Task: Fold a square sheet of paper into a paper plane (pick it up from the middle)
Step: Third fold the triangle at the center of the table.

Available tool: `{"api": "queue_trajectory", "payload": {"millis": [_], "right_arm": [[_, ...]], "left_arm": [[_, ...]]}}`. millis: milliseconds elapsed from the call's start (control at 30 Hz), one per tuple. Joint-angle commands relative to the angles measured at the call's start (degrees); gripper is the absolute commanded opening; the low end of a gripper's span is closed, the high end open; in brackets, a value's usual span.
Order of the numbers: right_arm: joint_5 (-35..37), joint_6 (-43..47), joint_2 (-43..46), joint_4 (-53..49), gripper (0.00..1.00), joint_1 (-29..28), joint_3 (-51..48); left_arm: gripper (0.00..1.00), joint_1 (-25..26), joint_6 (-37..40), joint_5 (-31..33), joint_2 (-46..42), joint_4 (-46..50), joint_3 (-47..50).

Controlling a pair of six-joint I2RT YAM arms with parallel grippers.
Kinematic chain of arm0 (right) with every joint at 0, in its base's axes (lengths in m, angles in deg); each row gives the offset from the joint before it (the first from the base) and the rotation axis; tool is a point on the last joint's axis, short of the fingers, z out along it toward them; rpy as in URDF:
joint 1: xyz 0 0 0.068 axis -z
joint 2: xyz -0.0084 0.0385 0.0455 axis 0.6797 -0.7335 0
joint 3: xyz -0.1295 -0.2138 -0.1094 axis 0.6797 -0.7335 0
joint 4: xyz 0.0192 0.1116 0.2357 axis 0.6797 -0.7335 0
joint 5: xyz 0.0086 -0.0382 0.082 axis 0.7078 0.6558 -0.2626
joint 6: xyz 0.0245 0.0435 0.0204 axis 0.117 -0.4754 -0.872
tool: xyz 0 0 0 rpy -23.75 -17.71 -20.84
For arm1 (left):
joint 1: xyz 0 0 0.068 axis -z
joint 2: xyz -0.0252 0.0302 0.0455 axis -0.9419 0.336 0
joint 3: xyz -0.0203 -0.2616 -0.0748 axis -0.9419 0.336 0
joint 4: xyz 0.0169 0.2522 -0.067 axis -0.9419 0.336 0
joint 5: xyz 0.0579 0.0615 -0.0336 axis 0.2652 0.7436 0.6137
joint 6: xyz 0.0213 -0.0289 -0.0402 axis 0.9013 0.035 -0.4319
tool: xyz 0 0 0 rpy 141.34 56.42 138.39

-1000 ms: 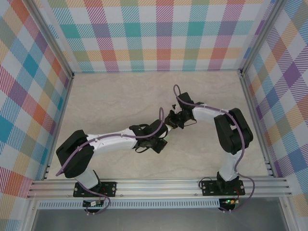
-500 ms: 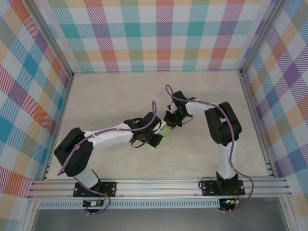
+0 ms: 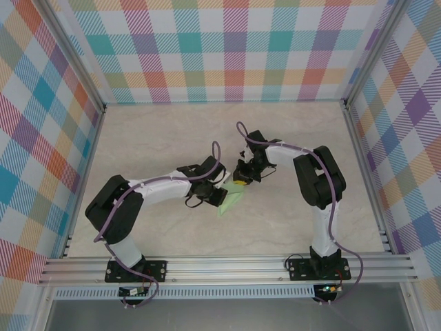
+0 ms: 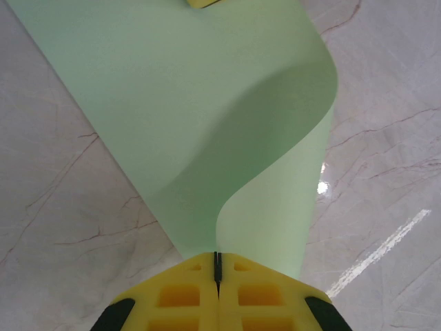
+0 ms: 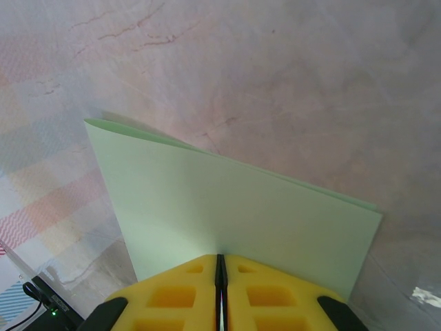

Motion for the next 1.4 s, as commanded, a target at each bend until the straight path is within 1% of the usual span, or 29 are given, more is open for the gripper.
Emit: {"api": "queue_trajectory", "payload": {"millis": [0, 233, 733, 1367], "right_arm": [[0.88, 0.79, -1.47, -2.52, 0.11, -0.38, 0.16], [1.05, 0.52, -1.13, -2.12, 0.12, -0.38, -0.79], [1.18, -0.28, -0.79, -1.51, 0.13, -0.38, -1.23], [1.09, -0.87, -0.69, -0.87, 0.15, -0.39, -1.94]], "left_arm": [[0.01, -0.64, 0.97, -1.33, 1.24, -0.86, -1.93], [0.01, -1.15, 1.23, -1.91, 2.54, -1.21, -2.83], [0.01, -1.53, 0.75, 1.95, 3.36, -0.97, -2.52], [0.03, -1.54, 0.61, 2.75, 5.74, -1.01, -2.74]]}}
